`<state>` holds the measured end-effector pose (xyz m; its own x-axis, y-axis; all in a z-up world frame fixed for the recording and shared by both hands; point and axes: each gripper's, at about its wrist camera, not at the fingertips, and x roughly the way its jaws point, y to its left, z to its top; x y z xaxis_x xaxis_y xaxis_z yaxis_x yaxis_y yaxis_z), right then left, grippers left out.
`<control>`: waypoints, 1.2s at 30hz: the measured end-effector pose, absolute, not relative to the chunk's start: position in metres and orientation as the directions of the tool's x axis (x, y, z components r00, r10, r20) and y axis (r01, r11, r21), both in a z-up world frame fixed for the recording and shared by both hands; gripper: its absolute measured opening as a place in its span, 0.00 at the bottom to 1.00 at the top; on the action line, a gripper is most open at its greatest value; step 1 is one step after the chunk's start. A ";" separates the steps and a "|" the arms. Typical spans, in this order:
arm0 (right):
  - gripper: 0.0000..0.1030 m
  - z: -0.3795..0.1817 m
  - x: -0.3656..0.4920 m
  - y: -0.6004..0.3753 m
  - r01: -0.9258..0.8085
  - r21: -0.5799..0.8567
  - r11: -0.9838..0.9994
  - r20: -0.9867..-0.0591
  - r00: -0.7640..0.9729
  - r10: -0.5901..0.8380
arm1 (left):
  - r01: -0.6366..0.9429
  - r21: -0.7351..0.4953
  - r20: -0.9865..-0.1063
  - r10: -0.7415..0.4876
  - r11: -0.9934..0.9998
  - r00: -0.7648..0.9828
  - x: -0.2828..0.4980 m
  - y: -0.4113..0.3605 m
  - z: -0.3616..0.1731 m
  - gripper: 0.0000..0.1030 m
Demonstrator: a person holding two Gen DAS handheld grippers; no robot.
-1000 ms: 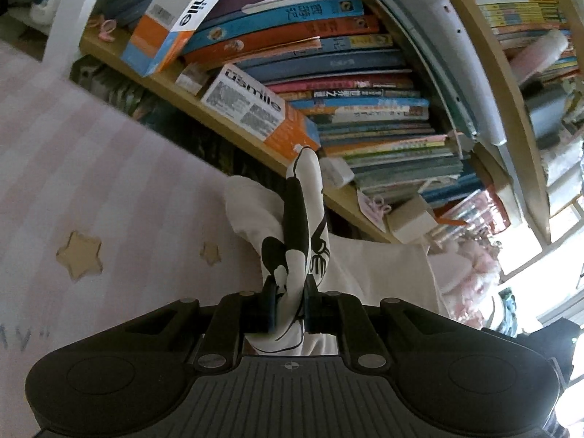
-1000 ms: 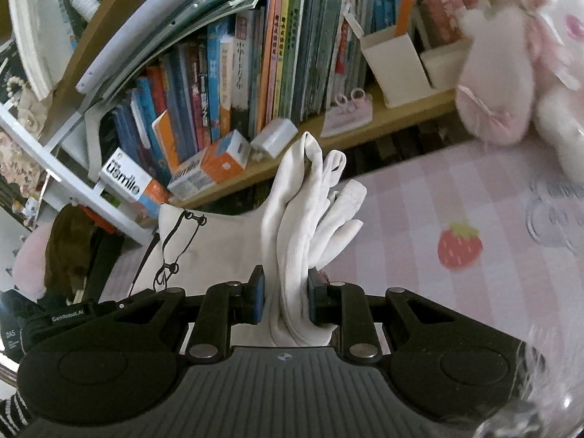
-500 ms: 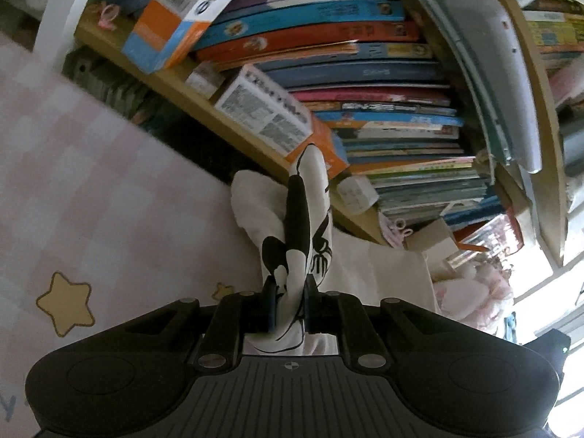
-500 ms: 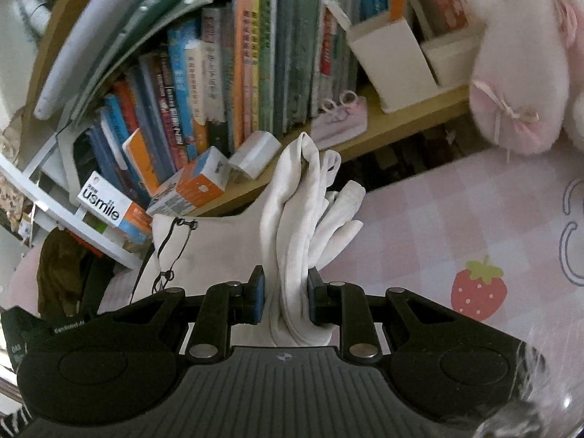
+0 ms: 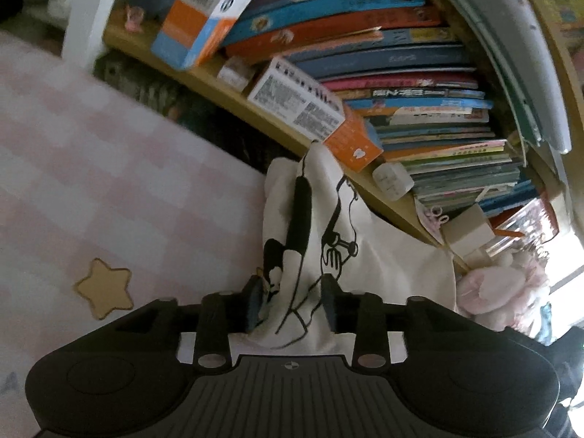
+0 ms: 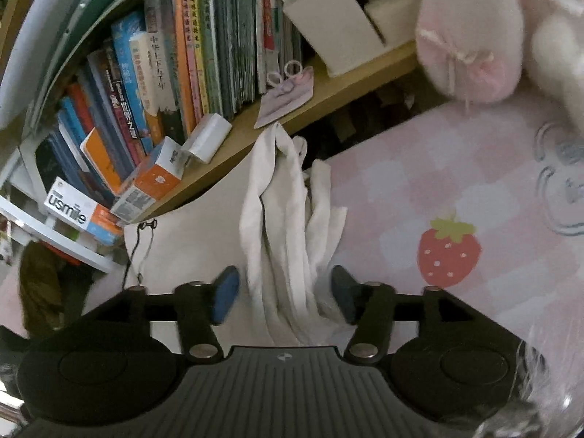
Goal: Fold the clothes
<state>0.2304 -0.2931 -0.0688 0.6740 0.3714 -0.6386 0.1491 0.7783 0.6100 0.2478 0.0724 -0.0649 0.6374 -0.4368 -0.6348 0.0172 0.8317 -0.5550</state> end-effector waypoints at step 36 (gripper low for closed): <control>1.00 -0.036 0.012 -0.233 0.050 0.151 0.987 -0.669 0.741 0.065 | 0.020 -0.105 -0.662 -0.085 0.994 0.744 0.032 -0.026 -0.021 0.90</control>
